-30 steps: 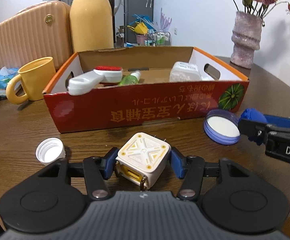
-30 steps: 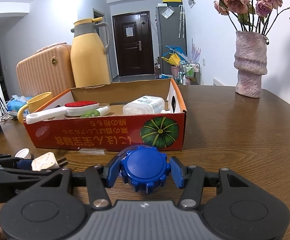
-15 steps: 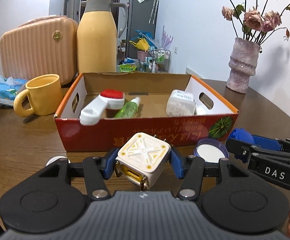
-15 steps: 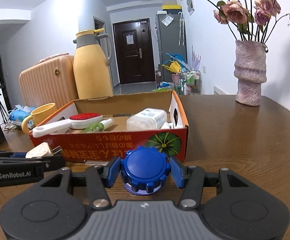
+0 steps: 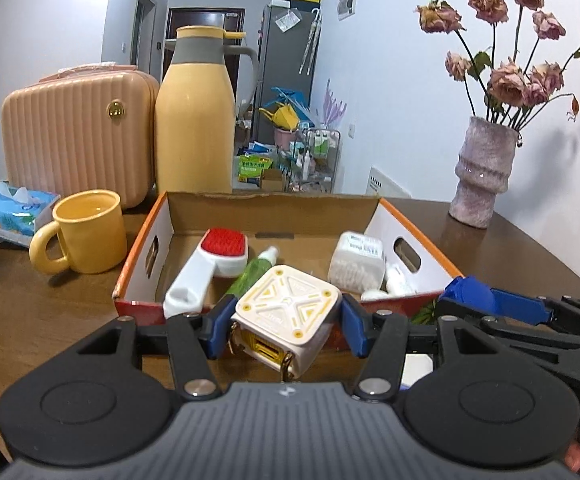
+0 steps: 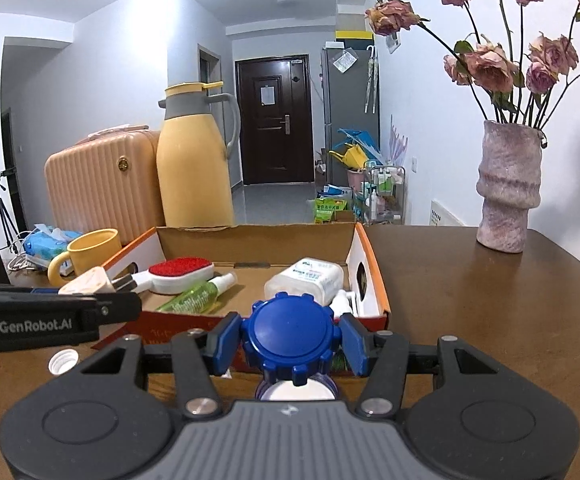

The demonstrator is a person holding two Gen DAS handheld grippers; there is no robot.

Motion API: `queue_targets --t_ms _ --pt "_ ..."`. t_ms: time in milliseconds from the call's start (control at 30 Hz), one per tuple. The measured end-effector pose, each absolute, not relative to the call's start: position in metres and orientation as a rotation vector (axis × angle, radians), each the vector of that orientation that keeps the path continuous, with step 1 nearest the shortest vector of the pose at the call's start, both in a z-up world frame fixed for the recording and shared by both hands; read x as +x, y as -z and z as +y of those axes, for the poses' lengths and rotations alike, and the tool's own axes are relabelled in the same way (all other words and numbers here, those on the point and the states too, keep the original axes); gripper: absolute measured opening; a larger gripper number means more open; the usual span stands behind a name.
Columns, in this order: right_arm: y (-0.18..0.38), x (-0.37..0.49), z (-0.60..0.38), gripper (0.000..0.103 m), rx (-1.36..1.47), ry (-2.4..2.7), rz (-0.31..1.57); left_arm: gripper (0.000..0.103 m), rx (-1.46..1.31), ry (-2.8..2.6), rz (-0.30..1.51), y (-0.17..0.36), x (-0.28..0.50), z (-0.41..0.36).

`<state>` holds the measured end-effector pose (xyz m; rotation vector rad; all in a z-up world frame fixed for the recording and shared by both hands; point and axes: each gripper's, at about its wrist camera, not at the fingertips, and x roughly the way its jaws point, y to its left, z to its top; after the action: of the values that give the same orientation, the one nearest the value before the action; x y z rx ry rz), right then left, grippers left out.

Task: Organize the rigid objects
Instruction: 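Carry the blue cap and plug adapter into the box with both tools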

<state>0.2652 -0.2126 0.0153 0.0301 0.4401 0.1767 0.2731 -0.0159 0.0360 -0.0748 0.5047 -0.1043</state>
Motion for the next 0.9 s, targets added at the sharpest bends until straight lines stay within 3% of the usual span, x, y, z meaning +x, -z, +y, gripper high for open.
queue_targets --t_ms 900 --pt "-0.004 0.349 -0.203 0.053 0.057 -0.163 0.451 0.056 -0.107 0.003 0.508 -0.027 0.362 -0.008"
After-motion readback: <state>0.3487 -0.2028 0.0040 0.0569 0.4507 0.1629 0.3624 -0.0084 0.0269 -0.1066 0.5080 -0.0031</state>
